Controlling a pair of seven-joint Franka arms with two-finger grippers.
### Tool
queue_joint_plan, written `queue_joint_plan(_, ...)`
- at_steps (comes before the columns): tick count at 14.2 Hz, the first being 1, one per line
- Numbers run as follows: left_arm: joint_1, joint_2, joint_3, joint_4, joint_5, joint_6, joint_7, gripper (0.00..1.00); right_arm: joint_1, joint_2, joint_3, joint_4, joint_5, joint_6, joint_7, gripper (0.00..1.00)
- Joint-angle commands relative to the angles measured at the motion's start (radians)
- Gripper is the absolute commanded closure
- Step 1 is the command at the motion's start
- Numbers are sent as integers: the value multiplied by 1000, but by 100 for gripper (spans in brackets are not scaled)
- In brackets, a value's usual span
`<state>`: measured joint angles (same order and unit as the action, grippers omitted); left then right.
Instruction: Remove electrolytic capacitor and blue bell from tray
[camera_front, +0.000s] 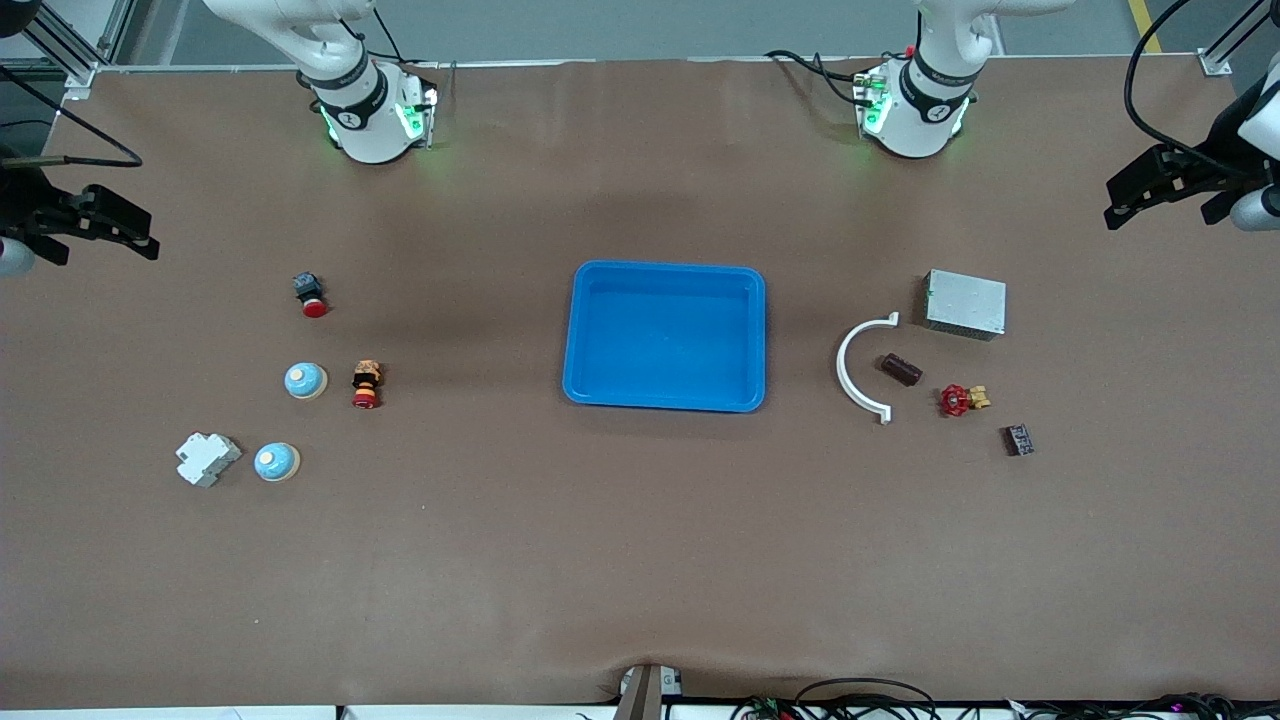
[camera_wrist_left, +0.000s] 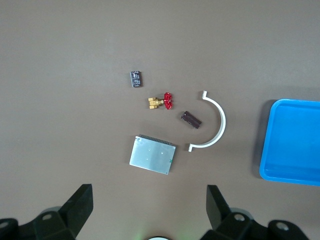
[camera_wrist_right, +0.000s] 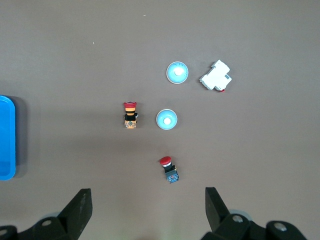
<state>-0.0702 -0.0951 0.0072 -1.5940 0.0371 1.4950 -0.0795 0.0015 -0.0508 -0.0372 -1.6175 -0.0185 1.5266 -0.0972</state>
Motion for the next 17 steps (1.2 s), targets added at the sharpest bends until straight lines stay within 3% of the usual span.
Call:
queue_joint_plan(1,3,8,-7,17,-23,-7,-5,0,14,-15,-15,1,-5,3,5,0)
queue_joint_plan(17,1,8,-10,22,-31,-15,-19,0,14,-41,-15,2,2,-11,10,0)
